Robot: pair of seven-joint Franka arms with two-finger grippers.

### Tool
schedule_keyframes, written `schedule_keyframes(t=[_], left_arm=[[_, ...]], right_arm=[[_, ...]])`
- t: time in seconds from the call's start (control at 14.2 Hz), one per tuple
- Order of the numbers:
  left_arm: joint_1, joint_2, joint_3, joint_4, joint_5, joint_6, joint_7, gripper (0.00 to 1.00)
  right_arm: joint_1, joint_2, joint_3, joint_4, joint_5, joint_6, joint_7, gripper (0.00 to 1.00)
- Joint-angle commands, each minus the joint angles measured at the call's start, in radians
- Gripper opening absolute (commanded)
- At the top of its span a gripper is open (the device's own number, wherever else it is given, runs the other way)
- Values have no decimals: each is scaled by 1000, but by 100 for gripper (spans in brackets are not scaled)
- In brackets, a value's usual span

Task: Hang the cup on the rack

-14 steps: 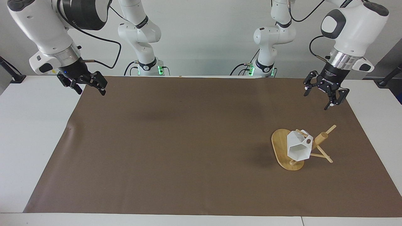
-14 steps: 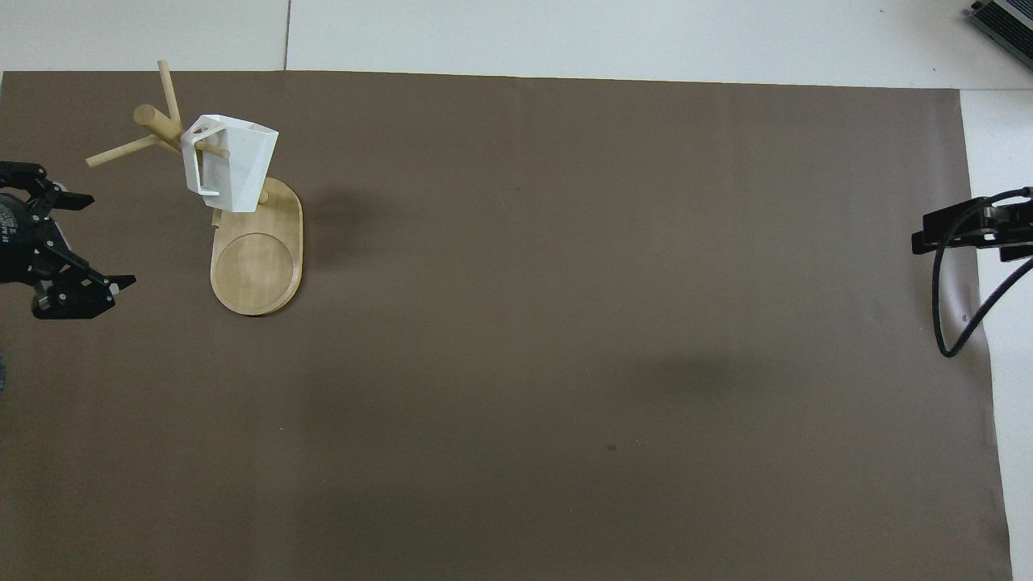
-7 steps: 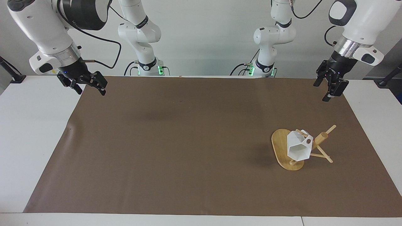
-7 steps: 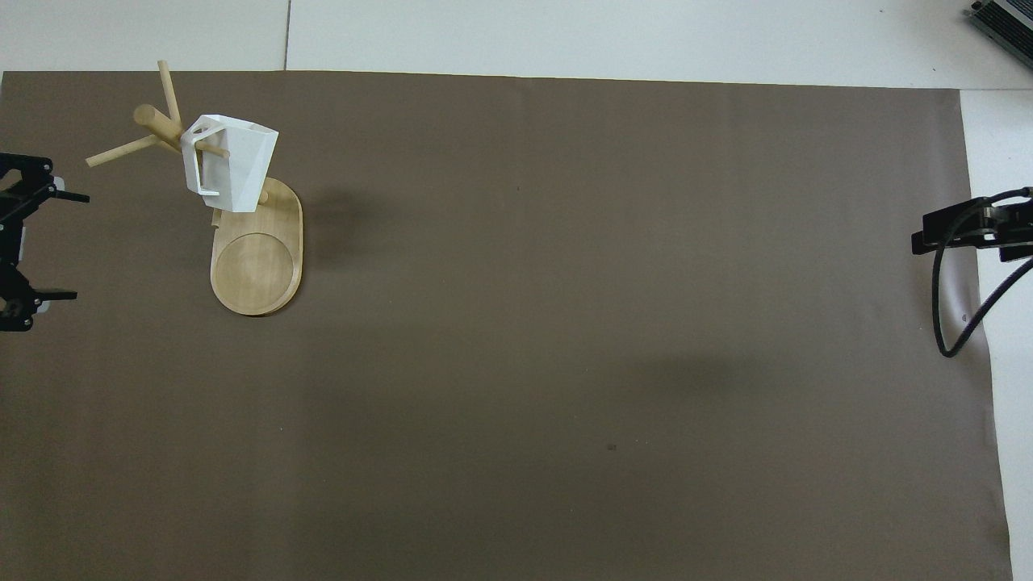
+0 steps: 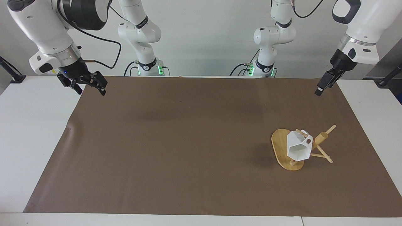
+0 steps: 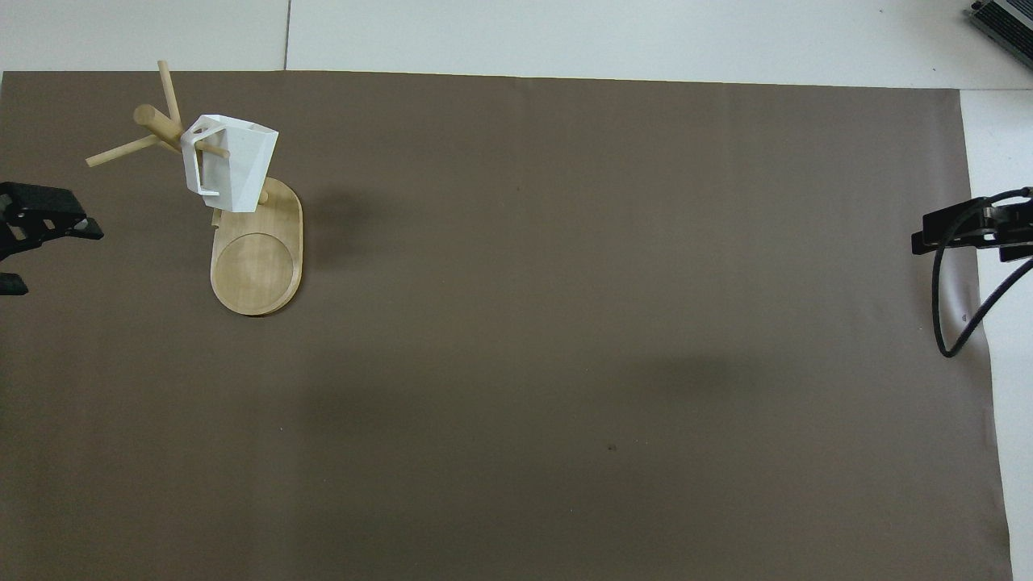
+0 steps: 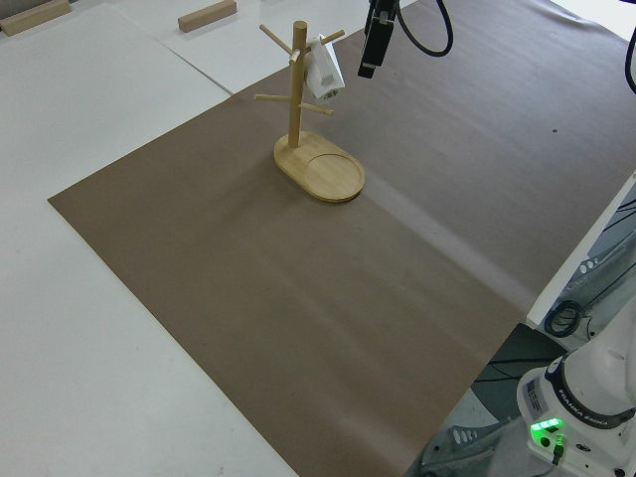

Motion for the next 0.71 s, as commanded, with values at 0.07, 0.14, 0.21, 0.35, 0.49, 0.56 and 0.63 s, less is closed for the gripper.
schedule_keyframes(t=[0.07,0.14,0.21,0.35,0.49,0.56,0.63], left_arm=[[-10,-4,-6,13,108,-92,330,100],[-10,-2,-8,19,132,-103,379,100],[-10,-1,-12,23,147,-111,407,100],[-24,10,-17,24,148,-128,449,100],[-24,19,-17,55,128,-131,447,100],[-16,22,-17,58,91,-123,435,100],[-9,21,-12,56,56,-108,403,100]], right_arm=[[-3,-26,4,-32,-6,11,16,100],[-3,-26,4,-32,-6,10,16,100],[-3,-26,4,-32,-6,10,16,100],[-3,-26,4,-32,-6,10,17,100],[-3,-26,4,-32,-6,10,16,100],[-3,-26,4,-32,-6,10,16,100],[-3,-26,4,-32,-6,10,17,100]])
